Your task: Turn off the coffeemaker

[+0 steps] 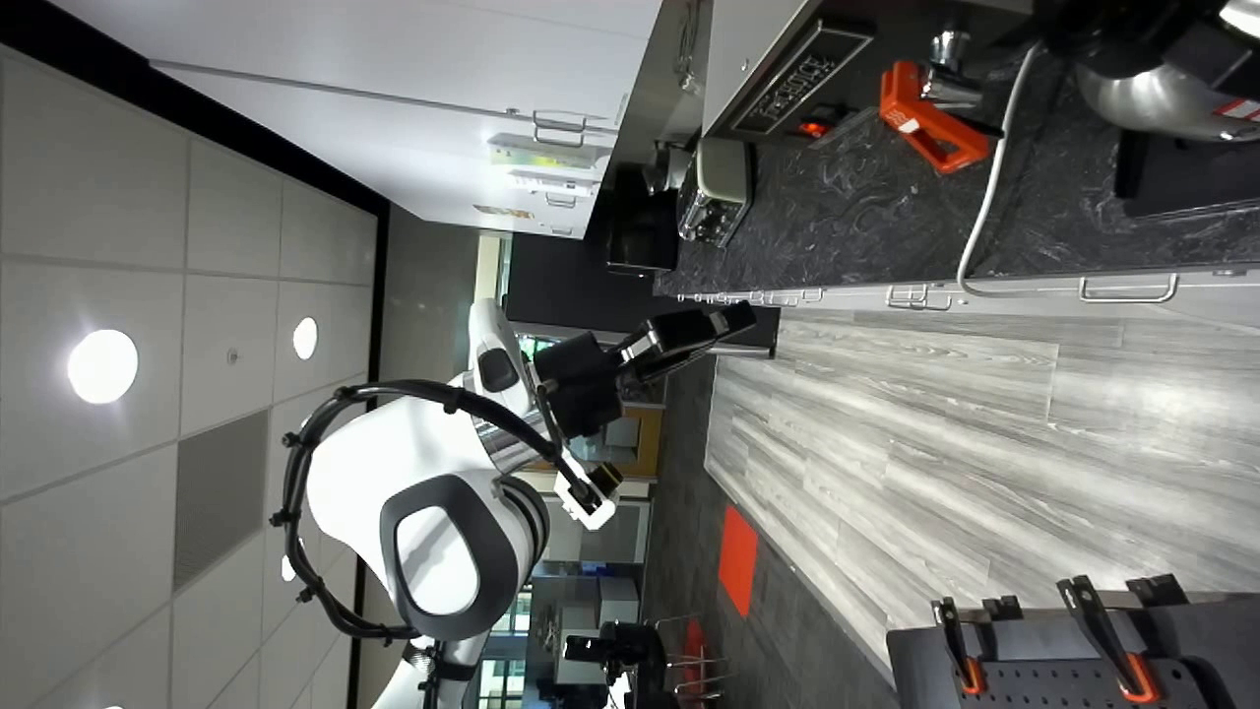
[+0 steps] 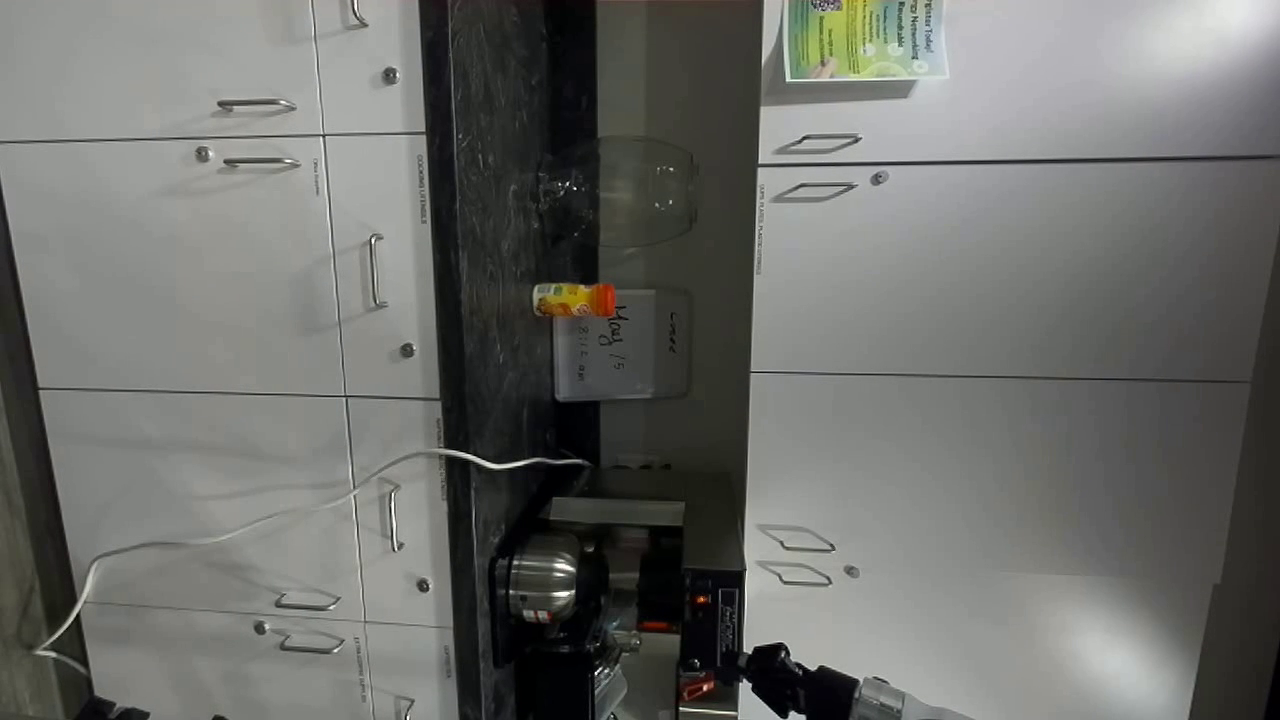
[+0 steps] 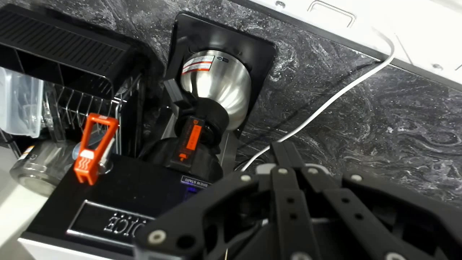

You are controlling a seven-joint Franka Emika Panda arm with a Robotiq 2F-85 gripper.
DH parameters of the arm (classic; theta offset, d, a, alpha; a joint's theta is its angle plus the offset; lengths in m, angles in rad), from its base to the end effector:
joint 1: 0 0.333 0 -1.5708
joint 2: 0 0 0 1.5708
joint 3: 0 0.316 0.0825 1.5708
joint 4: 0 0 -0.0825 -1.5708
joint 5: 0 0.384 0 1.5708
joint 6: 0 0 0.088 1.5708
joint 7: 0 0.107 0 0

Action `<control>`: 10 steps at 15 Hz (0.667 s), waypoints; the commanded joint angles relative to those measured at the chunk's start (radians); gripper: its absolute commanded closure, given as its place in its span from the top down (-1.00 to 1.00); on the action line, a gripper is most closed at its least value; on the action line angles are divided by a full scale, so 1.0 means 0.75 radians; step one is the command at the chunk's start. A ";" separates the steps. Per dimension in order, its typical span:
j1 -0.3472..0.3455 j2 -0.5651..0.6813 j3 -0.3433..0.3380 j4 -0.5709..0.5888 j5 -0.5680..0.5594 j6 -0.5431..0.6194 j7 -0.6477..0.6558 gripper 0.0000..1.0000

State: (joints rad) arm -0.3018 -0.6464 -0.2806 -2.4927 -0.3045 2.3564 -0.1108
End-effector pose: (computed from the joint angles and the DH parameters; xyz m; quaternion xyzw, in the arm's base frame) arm 0.3259 -0.2370 0.5487 0.9573 -0.1437 0.2180 0.1241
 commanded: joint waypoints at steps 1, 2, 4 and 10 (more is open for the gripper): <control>-0.027 0.045 0.010 0.022 0.011 0.050 0.022 -0.99; -0.032 0.068 0.004 0.037 0.016 0.060 0.031 -0.99; -0.049 0.117 -0.003 0.063 0.013 0.098 0.042 -0.99; -0.064 0.267 -0.024 0.131 0.027 0.215 0.019 -0.99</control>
State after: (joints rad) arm -0.3460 -0.5200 -0.2923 -2.4430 -0.3005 2.4784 -0.0909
